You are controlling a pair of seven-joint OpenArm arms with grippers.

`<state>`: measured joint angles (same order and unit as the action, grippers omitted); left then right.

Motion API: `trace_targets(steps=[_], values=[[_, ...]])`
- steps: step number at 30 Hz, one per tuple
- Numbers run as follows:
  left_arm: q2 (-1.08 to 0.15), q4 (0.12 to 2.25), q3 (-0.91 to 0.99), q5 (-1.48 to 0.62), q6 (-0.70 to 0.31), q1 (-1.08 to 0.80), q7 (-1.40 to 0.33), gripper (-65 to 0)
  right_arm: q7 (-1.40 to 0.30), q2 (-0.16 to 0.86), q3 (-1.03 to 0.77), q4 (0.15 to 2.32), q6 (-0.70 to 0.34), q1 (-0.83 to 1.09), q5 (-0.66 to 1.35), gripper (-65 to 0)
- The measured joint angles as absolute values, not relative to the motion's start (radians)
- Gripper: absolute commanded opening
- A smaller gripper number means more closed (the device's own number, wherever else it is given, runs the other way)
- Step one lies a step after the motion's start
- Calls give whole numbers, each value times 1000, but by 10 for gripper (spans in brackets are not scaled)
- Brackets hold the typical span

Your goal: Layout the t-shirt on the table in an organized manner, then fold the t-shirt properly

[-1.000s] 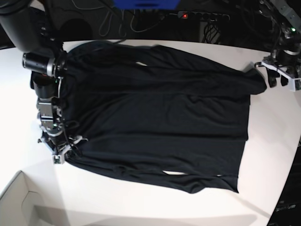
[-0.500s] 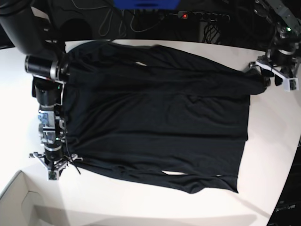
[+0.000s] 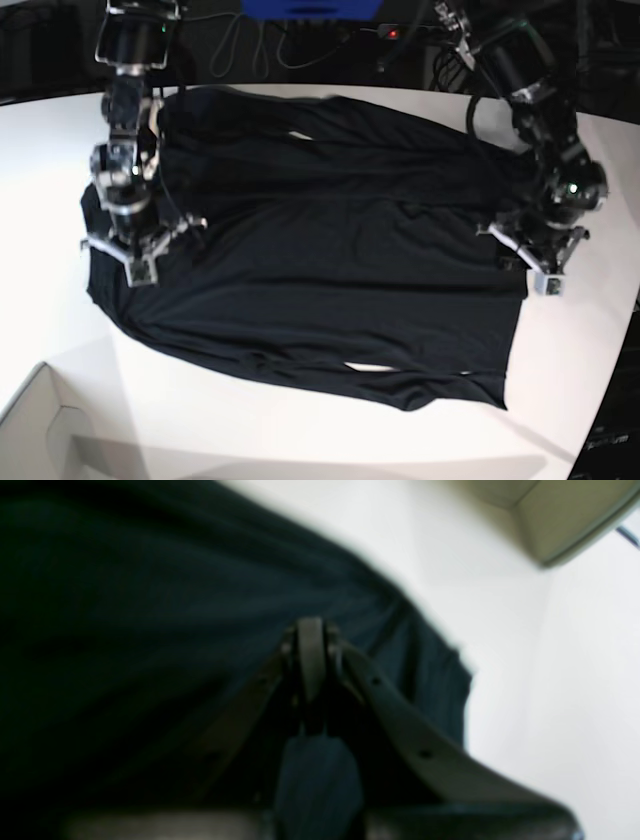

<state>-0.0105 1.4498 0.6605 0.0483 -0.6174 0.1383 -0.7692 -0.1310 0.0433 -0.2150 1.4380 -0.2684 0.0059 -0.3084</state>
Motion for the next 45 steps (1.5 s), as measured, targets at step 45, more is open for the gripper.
trace_targets(steps=[45], values=[[-188, 1724, 556, -142, -520, 67, -730, -404, -187, -7, -337, 1710, -397, 425, -308, -650]])
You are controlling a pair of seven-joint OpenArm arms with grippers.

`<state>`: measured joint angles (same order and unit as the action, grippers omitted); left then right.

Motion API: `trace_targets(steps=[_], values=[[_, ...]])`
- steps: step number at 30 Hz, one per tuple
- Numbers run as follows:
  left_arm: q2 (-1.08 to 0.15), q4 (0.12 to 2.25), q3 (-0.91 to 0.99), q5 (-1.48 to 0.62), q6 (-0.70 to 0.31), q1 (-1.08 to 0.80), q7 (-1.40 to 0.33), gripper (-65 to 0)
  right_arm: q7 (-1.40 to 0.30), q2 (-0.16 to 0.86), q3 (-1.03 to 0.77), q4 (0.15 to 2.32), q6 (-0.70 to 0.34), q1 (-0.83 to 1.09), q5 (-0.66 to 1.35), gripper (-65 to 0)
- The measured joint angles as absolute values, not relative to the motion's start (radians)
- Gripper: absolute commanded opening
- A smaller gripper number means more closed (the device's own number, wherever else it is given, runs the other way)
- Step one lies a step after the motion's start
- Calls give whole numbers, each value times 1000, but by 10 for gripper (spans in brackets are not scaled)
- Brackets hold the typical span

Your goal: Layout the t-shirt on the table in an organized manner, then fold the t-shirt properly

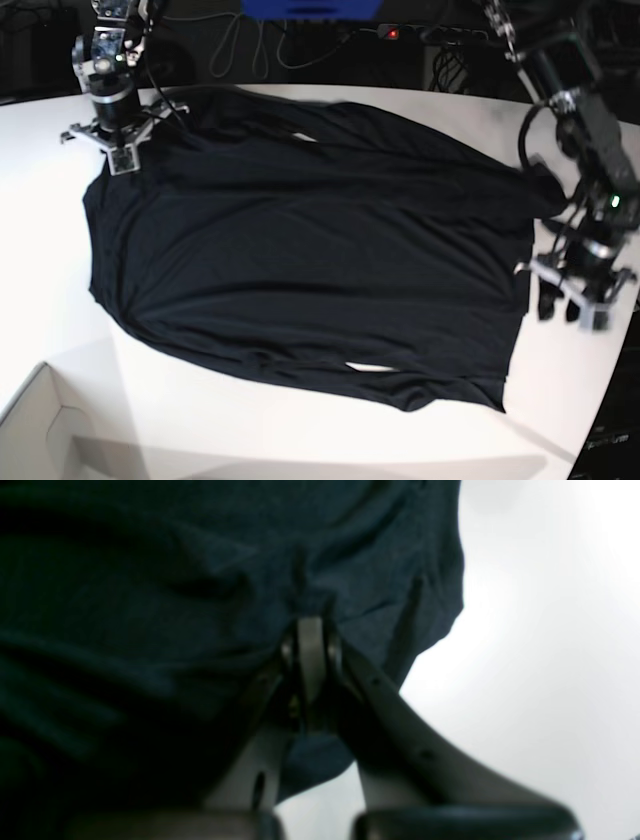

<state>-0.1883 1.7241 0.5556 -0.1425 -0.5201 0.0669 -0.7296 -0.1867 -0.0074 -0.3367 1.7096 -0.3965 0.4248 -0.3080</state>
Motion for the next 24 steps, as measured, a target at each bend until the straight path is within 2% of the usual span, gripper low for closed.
trace_targets(steps=[4, 8, 12, 16, 20, 24], values=[[-105, 1902, 655, -198, -524, -160, -759, -404, -184, -59, -410, 1710, -530, 427, -225, -650], [-53, 1945, 713, -271, -513, -319, -756, -404, -186, -82, -456, 1710, -598, 443, -186, -650], [-34, 1930, 705, -301, -522, -405, -752, -404, -184, -110, -447, 1715, -599, 461, -185, -650], [-27, 1902, 706, -293, -520, -462, -756, -403, -183, -126, -434, 1719, -606, 476, -185, -602], [-17, 1836, 705, -292, -520, -456, -755, -403, -184, -135, -436, 1719, -606, 474, -185, -566], [-16, 1793, 669, -289, -517, -437, -759, -403, -183, -134, -439, 1719, -606, 487, -186, -565]])
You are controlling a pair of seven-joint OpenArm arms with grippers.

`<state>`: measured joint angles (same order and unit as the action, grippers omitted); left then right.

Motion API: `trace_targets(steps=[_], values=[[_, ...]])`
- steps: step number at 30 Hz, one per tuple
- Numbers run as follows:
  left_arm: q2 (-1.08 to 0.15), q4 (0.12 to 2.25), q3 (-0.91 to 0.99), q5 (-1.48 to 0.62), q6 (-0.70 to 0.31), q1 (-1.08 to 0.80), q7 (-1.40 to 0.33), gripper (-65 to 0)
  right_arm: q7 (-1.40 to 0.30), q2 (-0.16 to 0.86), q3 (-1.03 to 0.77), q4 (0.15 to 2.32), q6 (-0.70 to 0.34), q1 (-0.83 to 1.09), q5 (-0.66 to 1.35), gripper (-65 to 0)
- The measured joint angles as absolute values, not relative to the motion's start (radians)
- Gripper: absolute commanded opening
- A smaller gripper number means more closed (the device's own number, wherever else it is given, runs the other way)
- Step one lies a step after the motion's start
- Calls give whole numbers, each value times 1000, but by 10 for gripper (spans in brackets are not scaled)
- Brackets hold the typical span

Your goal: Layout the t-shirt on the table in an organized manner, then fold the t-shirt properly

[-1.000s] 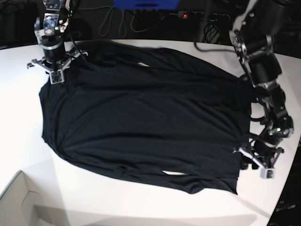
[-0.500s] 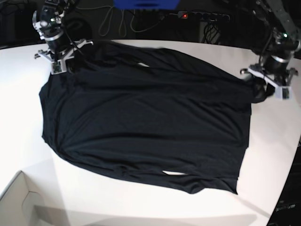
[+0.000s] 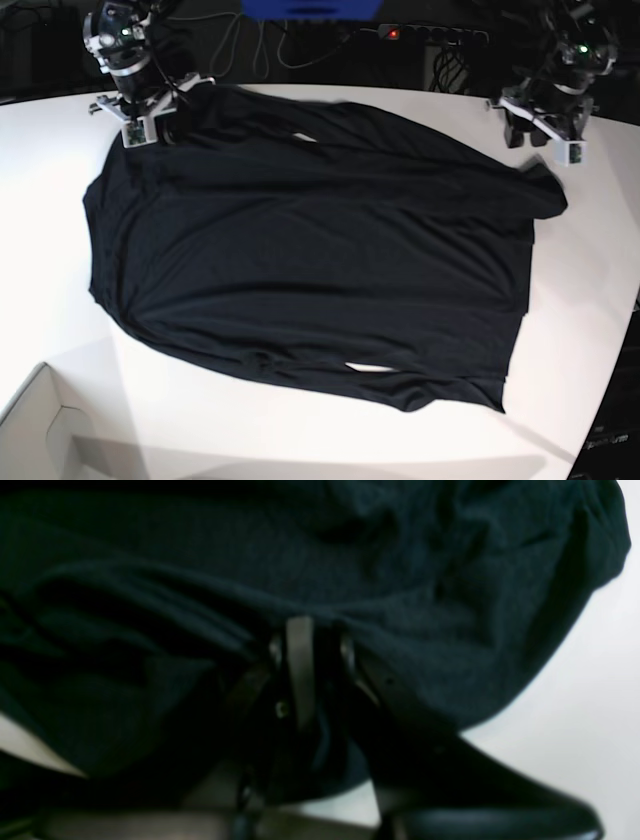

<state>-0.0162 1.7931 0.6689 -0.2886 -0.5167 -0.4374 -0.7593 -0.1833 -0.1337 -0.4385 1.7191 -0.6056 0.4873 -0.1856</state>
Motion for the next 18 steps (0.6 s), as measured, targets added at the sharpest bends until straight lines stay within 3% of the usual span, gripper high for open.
trace_targets(steps=[6, 18], values=[[34, 1785, 648, -289, -516, -397, -756, -403, -182, -136, -438, 1719, -606, 492, -186, -565], [19, 1625, 599, -290, -501, -345, -658, -403, -181, -131, -440, 1719, -606, 514, -186, -565]])
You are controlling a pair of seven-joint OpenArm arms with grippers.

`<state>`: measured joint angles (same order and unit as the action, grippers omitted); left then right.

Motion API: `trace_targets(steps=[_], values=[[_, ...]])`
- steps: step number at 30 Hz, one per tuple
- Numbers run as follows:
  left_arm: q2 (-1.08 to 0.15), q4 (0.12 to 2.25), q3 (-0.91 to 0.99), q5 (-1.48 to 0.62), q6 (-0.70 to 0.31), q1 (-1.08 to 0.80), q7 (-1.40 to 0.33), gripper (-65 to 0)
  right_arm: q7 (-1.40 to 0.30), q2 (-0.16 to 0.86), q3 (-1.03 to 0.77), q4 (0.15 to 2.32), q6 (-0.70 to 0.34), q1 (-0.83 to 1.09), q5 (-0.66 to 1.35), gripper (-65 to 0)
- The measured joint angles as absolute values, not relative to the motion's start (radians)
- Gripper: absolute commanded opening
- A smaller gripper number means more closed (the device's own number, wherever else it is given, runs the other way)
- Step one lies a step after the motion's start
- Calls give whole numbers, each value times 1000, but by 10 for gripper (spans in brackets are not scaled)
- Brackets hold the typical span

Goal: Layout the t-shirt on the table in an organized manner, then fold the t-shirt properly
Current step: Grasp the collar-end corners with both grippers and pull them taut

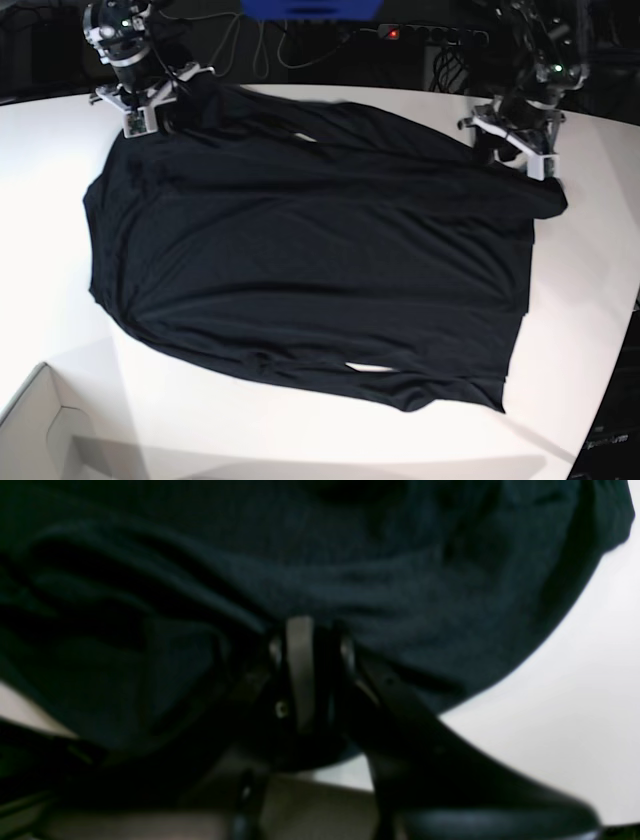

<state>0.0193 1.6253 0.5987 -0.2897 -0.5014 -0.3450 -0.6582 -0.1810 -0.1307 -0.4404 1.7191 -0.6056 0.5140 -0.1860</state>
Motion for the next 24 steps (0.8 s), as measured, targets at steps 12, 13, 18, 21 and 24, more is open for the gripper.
trace_targets(steps=[12, 13, 18, 21, 24], values=[[17, 1561, 587, -312, -517, -310, -615, -499, -178, -130, -456, 1720, -606, 513, -184, -565], [17, 1553, 587, -313, -518, -310, -609, -558, -179, -130, -456, 1720, -606, 513, -184, -565], [11, 1559, 588, -315, -520, -311, -628, -642, -183, -130, -471, 1720, -606, 513, -186, -565], [12, 1597, 586, -314, -520, -350, -643, -649, -183, -130, -469, 1720, -606, 513, -185, -565], [16, 1670, 589, -295, -515, -408, -674, -649, -183, -130, -469, 1720, -606, 513, -185, -565]])
